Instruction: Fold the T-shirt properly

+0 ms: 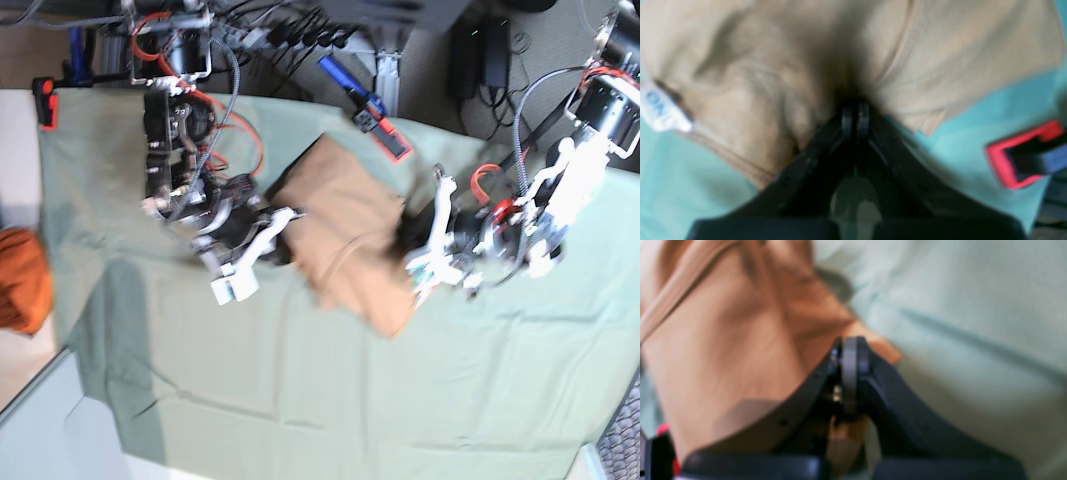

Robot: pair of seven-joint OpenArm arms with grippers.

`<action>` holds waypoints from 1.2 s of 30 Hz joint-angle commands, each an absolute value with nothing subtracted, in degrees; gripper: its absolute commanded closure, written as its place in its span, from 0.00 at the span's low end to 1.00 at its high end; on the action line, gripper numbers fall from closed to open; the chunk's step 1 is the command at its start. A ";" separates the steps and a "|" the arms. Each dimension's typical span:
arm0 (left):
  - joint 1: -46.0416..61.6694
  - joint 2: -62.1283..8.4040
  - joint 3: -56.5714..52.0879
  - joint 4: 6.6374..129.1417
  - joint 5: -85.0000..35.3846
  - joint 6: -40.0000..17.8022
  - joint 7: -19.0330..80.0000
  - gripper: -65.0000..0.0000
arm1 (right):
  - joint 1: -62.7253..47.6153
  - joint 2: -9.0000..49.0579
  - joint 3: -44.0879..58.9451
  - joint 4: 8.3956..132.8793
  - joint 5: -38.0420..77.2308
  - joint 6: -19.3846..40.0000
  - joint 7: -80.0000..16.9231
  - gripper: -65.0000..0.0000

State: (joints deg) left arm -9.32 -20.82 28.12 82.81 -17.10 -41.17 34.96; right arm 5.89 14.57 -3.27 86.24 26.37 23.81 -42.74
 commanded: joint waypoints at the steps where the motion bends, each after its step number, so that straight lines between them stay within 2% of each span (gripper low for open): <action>1: -11.35 -21.10 27.75 82.65 -16.47 -40.00 33.80 1.00 | 5.54 15.55 -3.03 88.36 27.90 30.00 -42.37 1.00; 8: -16.91 -20.95 28.51 77.80 -16.47 -40.00 31.90 1.00 | -2.00 14.90 -2.98 95.29 31.18 30.00 -42.94 1.00; 15: -20.32 -20.93 33.32 75.35 -16.45 -40.00 31.20 1.00 | -6.50 10.76 -3.03 99.48 32.42 30.02 -43.38 1.00; 24: -21.71 -20.99 33.41 75.35 -16.47 -40.00 31.16 1.00 | -9.34 6.57 -3.09 101.36 34.33 30.04 -44.47 1.00; 33: -22.39 -21.23 33.41 75.53 -16.49 -40.00 34.68 1.00 | -13.26 6.35 -3.01 107.63 31.66 30.00 -44.93 1.00; 36: -22.85 -23.64 33.41 77.14 -17.69 -40.00 38.22 1.00 | -13.23 6.70 -1.54 108.95 29.63 29.98 -45.25 1.00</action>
